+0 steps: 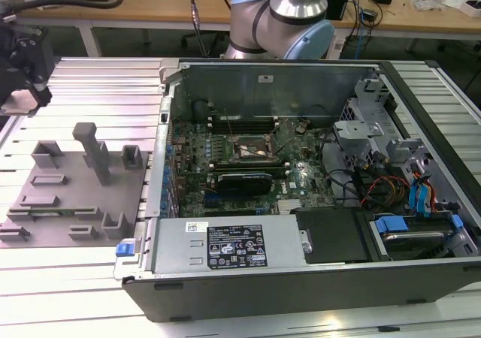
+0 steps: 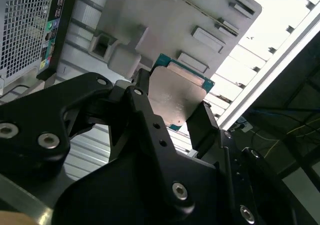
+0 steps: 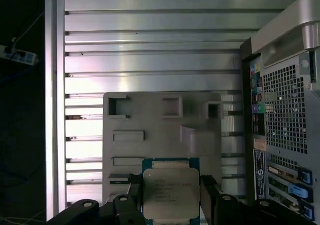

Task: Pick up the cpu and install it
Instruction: 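Pick up the cpu and move it towards the insertion slot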

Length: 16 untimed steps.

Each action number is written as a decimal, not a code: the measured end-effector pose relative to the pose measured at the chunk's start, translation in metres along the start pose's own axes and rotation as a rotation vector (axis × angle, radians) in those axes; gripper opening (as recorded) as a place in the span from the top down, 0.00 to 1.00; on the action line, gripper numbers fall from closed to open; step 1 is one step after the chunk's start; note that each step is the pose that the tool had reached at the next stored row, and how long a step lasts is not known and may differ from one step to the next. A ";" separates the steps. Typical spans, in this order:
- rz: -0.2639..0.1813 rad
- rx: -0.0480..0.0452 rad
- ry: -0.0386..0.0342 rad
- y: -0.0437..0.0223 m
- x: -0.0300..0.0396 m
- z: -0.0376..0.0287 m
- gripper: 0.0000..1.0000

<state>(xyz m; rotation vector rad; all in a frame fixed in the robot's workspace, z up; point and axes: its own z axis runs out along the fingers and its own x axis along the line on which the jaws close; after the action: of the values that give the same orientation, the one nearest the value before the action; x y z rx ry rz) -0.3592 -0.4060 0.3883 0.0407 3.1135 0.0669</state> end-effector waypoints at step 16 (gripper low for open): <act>0.000 0.0000 0.0000 0.0008 -0.0308 0.0008 0.45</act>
<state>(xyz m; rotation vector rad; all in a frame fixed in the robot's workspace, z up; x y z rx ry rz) -0.3283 -0.4060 0.3884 0.0407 3.1136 0.0669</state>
